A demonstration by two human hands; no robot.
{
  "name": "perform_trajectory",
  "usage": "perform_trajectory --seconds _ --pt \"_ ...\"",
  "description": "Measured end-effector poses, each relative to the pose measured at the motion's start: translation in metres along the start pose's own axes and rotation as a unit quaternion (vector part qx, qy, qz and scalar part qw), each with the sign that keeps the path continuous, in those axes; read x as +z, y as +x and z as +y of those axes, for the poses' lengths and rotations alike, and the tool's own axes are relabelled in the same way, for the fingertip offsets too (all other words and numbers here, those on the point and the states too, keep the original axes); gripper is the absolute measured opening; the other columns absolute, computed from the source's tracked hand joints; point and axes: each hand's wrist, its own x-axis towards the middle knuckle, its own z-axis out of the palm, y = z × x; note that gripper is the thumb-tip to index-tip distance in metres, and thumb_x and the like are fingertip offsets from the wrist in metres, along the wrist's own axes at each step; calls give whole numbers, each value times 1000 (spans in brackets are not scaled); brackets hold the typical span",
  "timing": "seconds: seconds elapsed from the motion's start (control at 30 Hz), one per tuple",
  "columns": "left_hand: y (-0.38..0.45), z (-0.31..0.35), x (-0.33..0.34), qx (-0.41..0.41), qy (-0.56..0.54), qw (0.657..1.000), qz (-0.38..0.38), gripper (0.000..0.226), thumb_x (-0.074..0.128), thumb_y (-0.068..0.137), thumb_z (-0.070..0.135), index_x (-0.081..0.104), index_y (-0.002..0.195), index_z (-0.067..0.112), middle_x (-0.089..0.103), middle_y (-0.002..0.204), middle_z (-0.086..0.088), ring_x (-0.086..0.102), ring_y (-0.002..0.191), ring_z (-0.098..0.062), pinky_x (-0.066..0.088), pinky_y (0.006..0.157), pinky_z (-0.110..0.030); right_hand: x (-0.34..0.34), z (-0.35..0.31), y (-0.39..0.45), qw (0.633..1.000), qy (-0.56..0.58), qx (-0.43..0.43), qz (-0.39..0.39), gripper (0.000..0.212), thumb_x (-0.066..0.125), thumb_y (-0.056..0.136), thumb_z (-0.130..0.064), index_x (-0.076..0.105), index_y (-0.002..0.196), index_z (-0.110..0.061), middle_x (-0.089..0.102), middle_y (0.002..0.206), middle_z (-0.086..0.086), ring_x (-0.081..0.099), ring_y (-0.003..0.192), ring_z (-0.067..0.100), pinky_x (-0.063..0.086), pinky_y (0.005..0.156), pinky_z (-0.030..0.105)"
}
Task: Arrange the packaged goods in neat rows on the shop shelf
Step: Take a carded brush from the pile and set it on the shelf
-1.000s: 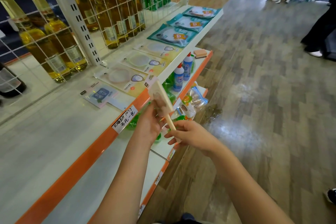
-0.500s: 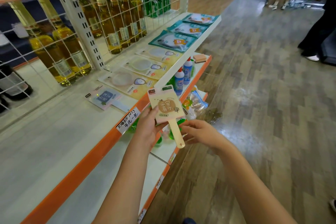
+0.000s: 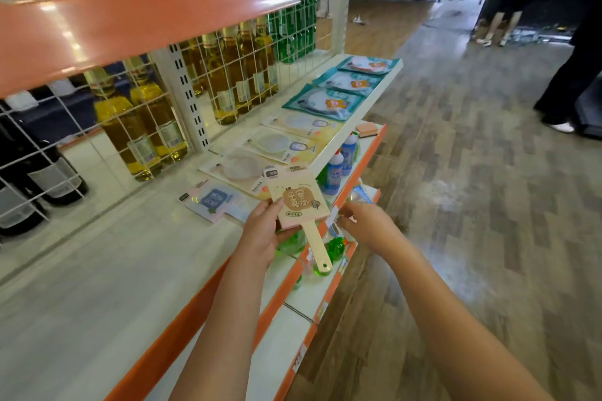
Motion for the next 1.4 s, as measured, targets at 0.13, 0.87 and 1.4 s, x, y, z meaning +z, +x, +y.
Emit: perform_trajectory --seconds 0.13,0.87,1.4 --pt "12 16 -8 11 6 1000 -5 21 44 100 11 53 119 10 65 93 -6 62 82 -20 54 68 -34 -6 -16 18 998 -34 -13 50 33 45 96 -24 55 126 -13 59 123 8 56 108 27 48 86 36" --pt "22 64 -72 94 -86 949 289 13 45 98 9 56 92 9 64 88 -11 62 79 -23 54 70 -39 16 -121 140 938 -43 -345 -16 34 44 98 -26 54 128 -14 54 129 7 48 118 27 40 93 31" --pt "-6 40 -129 36 12 891 452 13 52 97 11 60 101 2 66 94 -16 64 85 -27 58 79 -46 60 -164 152 894 -30 -431 -121 34 43 98 -22 52 130 -13 50 135 7 41 123 25 33 100 31"
